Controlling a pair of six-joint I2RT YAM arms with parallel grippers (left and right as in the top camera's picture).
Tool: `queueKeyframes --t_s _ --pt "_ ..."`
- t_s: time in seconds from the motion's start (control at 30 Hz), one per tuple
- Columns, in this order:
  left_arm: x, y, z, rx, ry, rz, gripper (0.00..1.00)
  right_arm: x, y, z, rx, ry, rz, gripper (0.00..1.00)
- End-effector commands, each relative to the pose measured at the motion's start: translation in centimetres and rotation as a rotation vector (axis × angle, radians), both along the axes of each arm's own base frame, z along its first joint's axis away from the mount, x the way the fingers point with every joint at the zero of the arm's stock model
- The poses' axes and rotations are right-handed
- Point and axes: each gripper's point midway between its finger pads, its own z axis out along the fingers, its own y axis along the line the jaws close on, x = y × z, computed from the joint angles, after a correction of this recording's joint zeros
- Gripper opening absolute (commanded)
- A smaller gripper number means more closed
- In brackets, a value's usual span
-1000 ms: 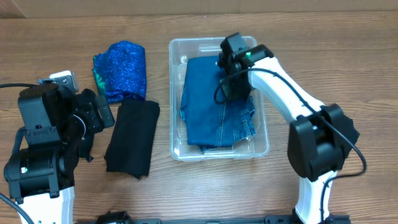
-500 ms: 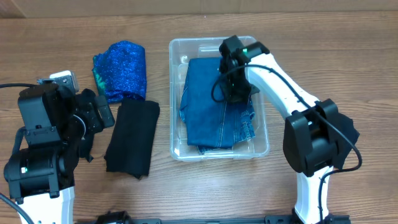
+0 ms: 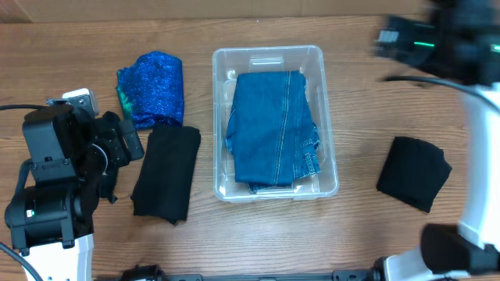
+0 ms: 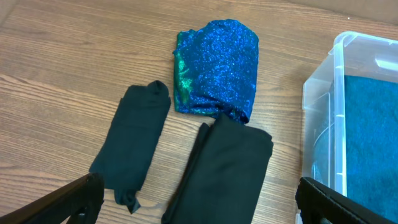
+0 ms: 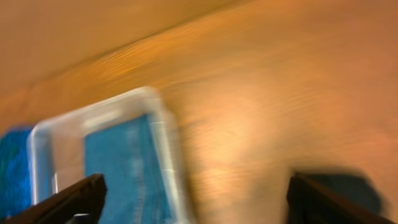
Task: Pack container
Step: 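Move the right gripper to the black cloth and grasp it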
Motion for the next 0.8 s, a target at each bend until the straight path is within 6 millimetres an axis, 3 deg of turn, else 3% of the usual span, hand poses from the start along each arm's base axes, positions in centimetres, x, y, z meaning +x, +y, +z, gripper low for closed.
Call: queueKeyframes --t_s 0.0,0.13,0.2,0.3,0.43,0.6,0.7,0.77 --pt "0.1 0.2 1.0 0.021 -0.022 -0.005 1.00 -3.2 -3.8 0.0 0.162 0.038 -0.096 1.00" --pt "0.1 0.2 1.0 0.021 -0.021 -0.005 1.00 -8.3 -8.3 0.0 0.162 0.091 -0.235 1.00" --pt "0.1 0.2 1.0 0.021 -0.022 -0.005 1.00 -9.9 -9.6 -0.3 0.178 0.087 -0.269 1.00" --pt "0.2 0.2 1.0 0.021 -0.022 -0.005 1.00 -12.4 -11.3 -2.3 0.208 0.135 -0.336 1.00" --pt "0.2 0.2 1.0 0.021 -0.025 -0.005 1.00 -13.9 -12.5 -7.8 0.334 0.211 -0.379 1.00" --pt "0.3 0.2 1.1 0.021 -0.028 -0.005 1.00 -15.8 -12.7 -17.9 0.462 0.347 -0.434 1.00" --pt "0.3 0.2 1.1 0.021 -0.028 -0.005 1.00 -16.1 -13.3 -22.3 0.469 0.344 -0.456 1.00" --pt "0.2 0.2 1.1 0.021 -0.028 -0.005 1.00 -15.9 -13.6 -24.2 0.458 0.330 -0.458 1.00"
